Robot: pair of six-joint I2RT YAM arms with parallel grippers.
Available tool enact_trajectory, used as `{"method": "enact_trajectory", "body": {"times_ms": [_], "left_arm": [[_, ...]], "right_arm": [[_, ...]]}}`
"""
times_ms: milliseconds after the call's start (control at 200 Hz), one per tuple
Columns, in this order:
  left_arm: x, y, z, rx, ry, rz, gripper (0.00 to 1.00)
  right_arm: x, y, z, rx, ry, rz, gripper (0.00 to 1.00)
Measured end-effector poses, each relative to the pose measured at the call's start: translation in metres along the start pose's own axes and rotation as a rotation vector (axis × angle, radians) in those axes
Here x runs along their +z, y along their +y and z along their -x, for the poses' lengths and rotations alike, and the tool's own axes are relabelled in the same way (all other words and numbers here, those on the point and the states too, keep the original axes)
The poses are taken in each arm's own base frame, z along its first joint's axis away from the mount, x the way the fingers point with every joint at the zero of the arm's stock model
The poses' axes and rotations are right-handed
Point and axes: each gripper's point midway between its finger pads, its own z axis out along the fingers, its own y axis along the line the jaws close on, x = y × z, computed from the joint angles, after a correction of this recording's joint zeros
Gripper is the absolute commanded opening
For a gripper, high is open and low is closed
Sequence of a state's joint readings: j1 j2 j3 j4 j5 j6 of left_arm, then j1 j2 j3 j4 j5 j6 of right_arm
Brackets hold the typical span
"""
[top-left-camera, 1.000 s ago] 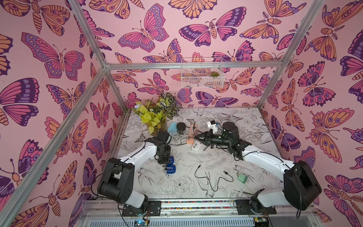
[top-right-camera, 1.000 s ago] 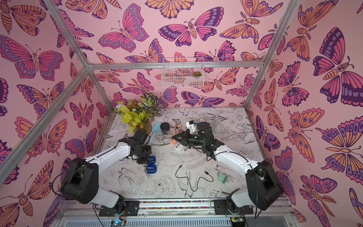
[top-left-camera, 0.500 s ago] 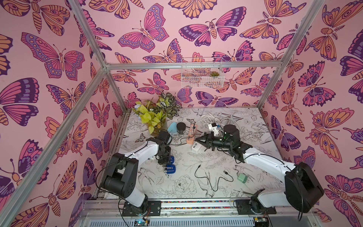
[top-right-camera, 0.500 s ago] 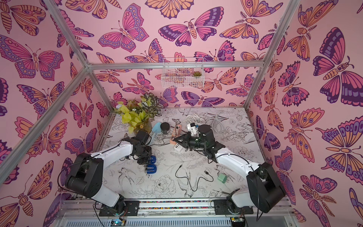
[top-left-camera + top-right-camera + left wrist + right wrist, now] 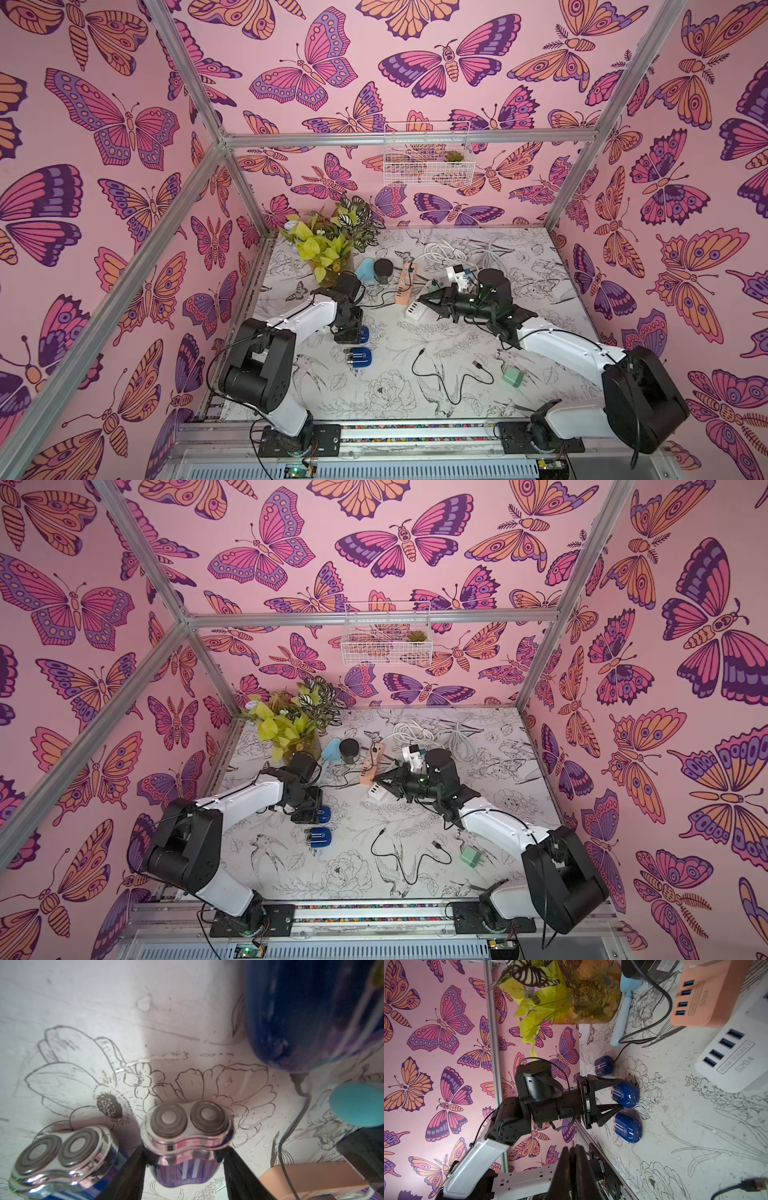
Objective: Charge the electric shaver
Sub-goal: Pick up the electric shaver from the center of the board.
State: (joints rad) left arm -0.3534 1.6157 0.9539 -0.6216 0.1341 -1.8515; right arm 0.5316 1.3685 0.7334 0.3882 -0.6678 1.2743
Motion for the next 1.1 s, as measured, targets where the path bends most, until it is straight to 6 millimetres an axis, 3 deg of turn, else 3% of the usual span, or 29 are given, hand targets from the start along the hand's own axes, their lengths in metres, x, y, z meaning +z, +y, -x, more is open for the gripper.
{"method": "enact_trajectory", "body": {"times_ms": [235, 411, 1097], "left_arm": [[0.004, 0.021, 0.011, 0.025, -0.040, 0.074, 0.66], [0.003, 0.031, 0.019, 0.033, -0.060, 0.107, 0.51], [-0.001, 0.051, 0.029, 0.087, -0.088, 0.122, 0.21]], "right_arm": [[0.000, 0.001, 0.000, -0.025, -0.002, 0.003, 0.00], [0.000, 0.000, 0.000, -0.045, -0.002, 0.001, 0.00], [-0.003, -0.026, -0.013, -0.034, 0.017, -0.047, 0.00]]}}
